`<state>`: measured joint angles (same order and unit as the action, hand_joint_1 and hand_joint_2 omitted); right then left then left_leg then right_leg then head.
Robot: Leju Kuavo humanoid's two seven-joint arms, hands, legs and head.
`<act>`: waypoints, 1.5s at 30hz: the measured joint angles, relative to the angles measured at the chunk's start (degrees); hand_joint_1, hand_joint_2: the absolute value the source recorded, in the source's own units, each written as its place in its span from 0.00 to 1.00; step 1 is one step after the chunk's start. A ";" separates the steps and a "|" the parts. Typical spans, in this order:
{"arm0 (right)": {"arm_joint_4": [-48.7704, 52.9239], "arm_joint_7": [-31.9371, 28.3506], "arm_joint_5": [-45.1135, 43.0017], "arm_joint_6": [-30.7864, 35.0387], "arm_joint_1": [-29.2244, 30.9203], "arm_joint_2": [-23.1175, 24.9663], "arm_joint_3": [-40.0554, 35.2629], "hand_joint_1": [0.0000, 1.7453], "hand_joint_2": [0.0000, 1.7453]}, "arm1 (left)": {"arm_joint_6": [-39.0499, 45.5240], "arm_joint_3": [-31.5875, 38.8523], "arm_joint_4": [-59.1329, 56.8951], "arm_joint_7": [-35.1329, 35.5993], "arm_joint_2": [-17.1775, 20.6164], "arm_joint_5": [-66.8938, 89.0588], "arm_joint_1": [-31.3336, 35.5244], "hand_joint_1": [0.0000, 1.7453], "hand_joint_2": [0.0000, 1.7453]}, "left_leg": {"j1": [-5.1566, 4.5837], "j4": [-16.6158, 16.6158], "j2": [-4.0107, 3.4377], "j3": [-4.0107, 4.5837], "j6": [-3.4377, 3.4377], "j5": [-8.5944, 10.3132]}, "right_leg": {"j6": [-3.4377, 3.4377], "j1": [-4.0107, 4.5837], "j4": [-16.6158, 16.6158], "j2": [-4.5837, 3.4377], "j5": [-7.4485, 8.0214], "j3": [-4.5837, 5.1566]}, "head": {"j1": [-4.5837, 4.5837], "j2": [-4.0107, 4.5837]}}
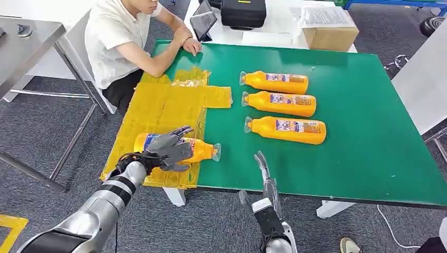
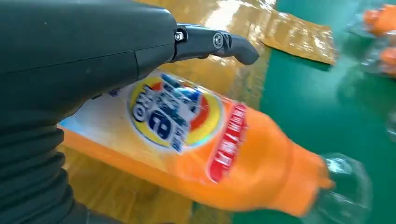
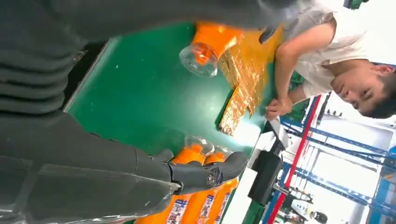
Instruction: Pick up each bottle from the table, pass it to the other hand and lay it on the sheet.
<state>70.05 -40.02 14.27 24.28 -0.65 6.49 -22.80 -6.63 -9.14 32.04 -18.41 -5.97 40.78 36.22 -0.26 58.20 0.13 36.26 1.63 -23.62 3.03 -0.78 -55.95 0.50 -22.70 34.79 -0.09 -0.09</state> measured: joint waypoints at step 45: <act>-2.84 11.57 58.78 15.23 1.78 -4.33 14.50 0.00 1.00 | 28.18 -15.72 47.21 -12.46 -6.91 -47.69 -24.78 0.00 1.00 | -0.10 0.01 0.03 0.13 0.05 -0.02 | 0.06 -0.07 0.06 0.01 0.01 0.15 | 0.02 0.00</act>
<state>67.21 -28.45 73.05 39.52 1.13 2.16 -8.30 21.55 -24.85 79.25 -30.86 -12.87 -6.91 11.44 -0.36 58.21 0.16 36.39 1.68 -23.64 3.09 -0.85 -55.89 0.51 -22.68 34.94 -0.07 -0.09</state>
